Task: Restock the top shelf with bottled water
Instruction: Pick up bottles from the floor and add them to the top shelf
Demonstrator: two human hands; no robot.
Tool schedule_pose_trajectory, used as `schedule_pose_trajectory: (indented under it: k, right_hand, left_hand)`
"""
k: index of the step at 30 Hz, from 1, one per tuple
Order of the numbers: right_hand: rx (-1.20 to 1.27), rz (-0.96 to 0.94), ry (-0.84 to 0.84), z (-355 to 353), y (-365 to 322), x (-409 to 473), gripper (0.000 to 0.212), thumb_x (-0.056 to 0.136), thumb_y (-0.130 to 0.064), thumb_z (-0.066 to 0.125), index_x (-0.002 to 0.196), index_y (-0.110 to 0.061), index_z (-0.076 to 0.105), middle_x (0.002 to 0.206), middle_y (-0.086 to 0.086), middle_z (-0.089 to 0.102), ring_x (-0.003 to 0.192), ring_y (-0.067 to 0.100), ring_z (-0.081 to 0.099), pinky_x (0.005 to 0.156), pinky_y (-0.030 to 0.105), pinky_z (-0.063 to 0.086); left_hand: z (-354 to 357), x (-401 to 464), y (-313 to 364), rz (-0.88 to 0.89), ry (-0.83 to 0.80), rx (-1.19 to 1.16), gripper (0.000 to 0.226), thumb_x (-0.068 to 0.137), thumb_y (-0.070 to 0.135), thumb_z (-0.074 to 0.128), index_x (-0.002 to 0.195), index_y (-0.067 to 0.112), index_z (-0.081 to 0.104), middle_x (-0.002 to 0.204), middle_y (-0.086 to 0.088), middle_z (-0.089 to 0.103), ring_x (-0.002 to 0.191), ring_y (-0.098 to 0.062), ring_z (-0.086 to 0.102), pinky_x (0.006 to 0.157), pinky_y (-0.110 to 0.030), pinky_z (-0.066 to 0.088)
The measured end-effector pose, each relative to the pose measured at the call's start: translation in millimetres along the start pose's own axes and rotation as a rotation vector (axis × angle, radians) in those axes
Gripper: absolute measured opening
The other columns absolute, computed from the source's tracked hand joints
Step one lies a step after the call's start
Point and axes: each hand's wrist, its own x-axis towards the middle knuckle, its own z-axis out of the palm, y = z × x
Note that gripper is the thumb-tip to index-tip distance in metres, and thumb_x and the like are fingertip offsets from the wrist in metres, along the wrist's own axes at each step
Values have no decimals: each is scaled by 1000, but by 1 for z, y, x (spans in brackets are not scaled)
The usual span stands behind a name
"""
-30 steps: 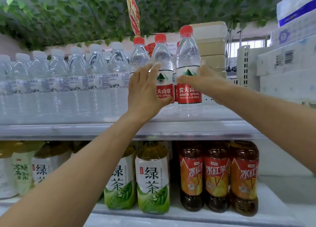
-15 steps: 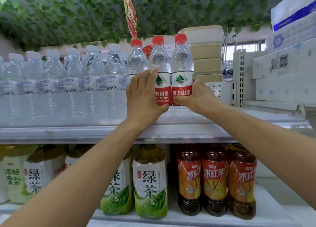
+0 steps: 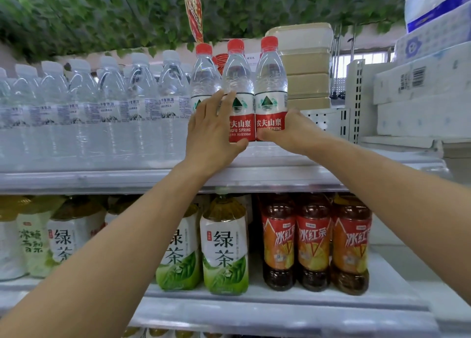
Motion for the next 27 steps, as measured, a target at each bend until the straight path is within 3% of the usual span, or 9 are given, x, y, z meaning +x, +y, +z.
schedule_pose_trajectory:
  k: [2, 4, 7, 12, 16, 18, 22, 27]
  right_hand:
    - [-73, -41, 81, -4, -3, -20, 67, 79, -53, 70, 132, -19, 48, 126, 4, 56, 115, 23, 55, 98, 46, 47]
    - [-165, -114, 214, -6, -6, -45, 61, 88, -46, 64, 138, -17, 43, 134, 4, 52, 123, 22, 49, 99, 45, 45]
    - [-255, -288, 354, -2, -15, -88, 42, 95, -38, 58, 131, -18, 52, 129, 2, 55, 118, 19, 51, 94, 41, 45]
    - [-259, -440, 338, 34, -17, -161, 29, 91, -31, 58, 115, -16, 63, 109, 1, 65, 99, 22, 60, 80, 40, 50]
    - [-270, -416, 234, 84, -9, -212, 26, 89, -29, 56, 112, -18, 65, 104, -1, 65, 96, 23, 62, 67, 35, 51]
    - [-235, -371, 140, 110, -1, -235, 25, 91, -26, 58, 114, -18, 64, 106, -1, 63, 97, 23, 60, 64, 38, 53]
    - [-189, -189, -111, 160, 14, -283, 30, 93, -27, 59, 122, -21, 59, 116, -4, 58, 108, 19, 54, 78, 41, 49]
    - [-157, 2, -365, 220, 41, -347, 31, 92, -28, 61, 121, -21, 59, 115, -3, 58, 109, 20, 57, 81, 40, 50]
  left_hand:
    - [-9, -15, 0, -11, 18, -31, 85, 86, 45, 67, 154, 21, 23, 157, -3, 25, 143, -24, 19, 115, -45, 23]
    - [-20, -37, 1, -3, 72, -63, 75, 87, 43, 66, 150, 20, 32, 150, -3, 35, 138, -23, 27, 111, -43, 29]
    - [-37, -75, 0, -15, 136, -152, 56, 89, 37, 66, 138, 18, 48, 136, -3, 48, 127, -21, 40, 99, -34, 37]
    - [-50, -146, -11, -81, 76, -251, 38, 90, 36, 65, 126, 24, 57, 122, 5, 57, 105, -11, 58, 79, -33, 50]
    - [-46, -206, -33, -102, -62, -252, 34, 90, 36, 64, 121, 22, 60, 117, 5, 60, 96, -13, 59, 71, -34, 52]
    - [-41, -242, -48, -156, -169, -244, 33, 91, 36, 64, 121, 23, 60, 117, 7, 58, 95, -13, 60, 70, -38, 54]
    - [-32, -317, -75, -318, -418, -288, 32, 90, 37, 66, 119, 25, 62, 114, 9, 57, 92, -8, 61, 74, -36, 54]
    - [-13, -416, -102, -497, -688, -373, 32, 89, 35, 68, 119, 25, 62, 120, 7, 56, 92, -8, 60, 78, -35, 53]
